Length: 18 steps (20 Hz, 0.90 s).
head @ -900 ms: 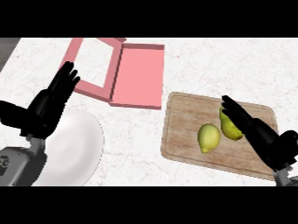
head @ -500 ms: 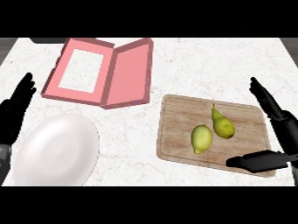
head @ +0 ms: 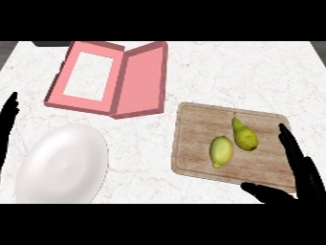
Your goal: Pick the lemon from the cutting board and place it in the cardboard box
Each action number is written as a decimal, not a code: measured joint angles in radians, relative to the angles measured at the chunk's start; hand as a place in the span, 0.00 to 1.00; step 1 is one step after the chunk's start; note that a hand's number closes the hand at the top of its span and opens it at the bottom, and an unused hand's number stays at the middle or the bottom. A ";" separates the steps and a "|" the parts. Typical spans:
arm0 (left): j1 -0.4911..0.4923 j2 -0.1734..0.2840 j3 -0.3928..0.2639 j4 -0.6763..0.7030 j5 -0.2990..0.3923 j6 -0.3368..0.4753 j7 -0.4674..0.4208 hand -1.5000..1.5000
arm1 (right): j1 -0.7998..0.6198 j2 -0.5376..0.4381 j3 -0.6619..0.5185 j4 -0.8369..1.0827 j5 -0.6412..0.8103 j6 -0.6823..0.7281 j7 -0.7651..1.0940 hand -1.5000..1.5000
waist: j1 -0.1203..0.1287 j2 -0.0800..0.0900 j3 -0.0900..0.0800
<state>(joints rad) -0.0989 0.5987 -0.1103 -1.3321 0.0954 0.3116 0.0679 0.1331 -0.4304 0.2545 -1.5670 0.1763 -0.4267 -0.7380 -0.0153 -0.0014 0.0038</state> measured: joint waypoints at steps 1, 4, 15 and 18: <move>-0.001 -0.008 -0.004 0.007 -0.013 0.013 -0.003 0.50 | 0.016 -0.001 -0.014 0.025 0.004 -0.014 -0.066 0.00 | 0.000 0.001 0.000; 0.002 -0.020 -0.004 0.021 -0.029 0.015 -0.012 0.50 | 0.038 -0.006 -0.041 0.058 0.072 -0.078 -0.123 0.00 | 0.004 0.001 -0.002; 0.011 -0.035 -0.005 0.016 -0.060 0.017 -0.017 0.50 | 0.066 -0.150 0.012 -0.092 0.564 -0.037 0.415 0.00 | 0.015 0.000 -0.008; 0.007 -0.029 0.007 0.023 -0.056 0.005 -0.019 0.50 | 0.056 -0.158 0.052 -0.160 0.689 0.074 0.594 0.00 | 0.015 0.000 -0.009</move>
<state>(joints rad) -0.0918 0.5700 -0.1030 -1.3094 0.0392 0.3167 0.0491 0.1888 -0.5887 0.3066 -1.7265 0.8654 -0.3527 -0.1436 -0.0006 -0.0014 -0.0048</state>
